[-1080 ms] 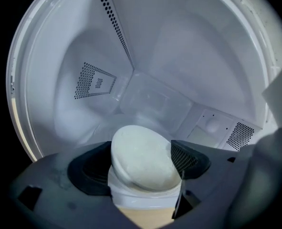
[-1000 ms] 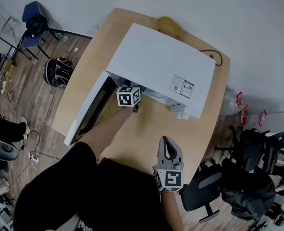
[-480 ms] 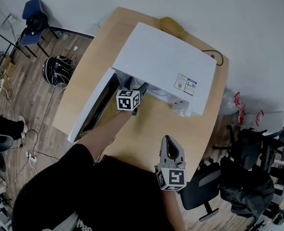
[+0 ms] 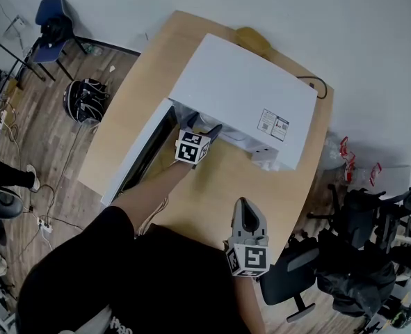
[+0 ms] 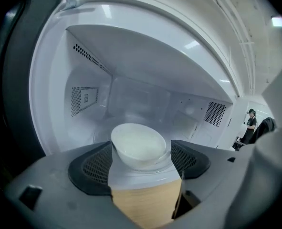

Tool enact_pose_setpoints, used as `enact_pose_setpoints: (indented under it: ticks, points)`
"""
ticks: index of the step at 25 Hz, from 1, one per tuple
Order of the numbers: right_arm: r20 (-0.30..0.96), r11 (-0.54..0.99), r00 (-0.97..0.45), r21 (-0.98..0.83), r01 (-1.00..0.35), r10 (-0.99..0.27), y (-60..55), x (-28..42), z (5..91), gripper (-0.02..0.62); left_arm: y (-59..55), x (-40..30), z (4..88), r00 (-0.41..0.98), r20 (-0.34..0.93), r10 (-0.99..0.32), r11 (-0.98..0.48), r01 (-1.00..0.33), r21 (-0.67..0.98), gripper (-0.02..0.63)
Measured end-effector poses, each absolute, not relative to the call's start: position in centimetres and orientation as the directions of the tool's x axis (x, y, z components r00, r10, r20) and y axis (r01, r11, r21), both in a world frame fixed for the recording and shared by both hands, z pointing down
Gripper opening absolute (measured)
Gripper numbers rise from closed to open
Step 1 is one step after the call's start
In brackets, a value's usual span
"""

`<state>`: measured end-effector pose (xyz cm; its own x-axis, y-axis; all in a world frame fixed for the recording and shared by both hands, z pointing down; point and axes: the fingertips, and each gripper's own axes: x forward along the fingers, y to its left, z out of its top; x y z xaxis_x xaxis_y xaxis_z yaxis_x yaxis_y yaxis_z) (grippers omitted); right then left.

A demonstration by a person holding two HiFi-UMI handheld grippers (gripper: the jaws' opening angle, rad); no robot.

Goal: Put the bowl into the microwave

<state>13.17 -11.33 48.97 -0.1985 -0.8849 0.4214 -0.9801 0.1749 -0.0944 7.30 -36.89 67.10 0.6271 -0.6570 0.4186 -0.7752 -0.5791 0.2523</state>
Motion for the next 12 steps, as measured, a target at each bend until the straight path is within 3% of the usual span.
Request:
enact_pose_setpoints:
  ticks: [12]
  points:
    - [0.439,0.157,-0.188,-0.108,-0.982,-0.878,-12.0,14.3,49.8,0.060,-38.0,9.2,67.4,0.606,0.439,-0.663,-0.599,-0.781,0.174,0.356]
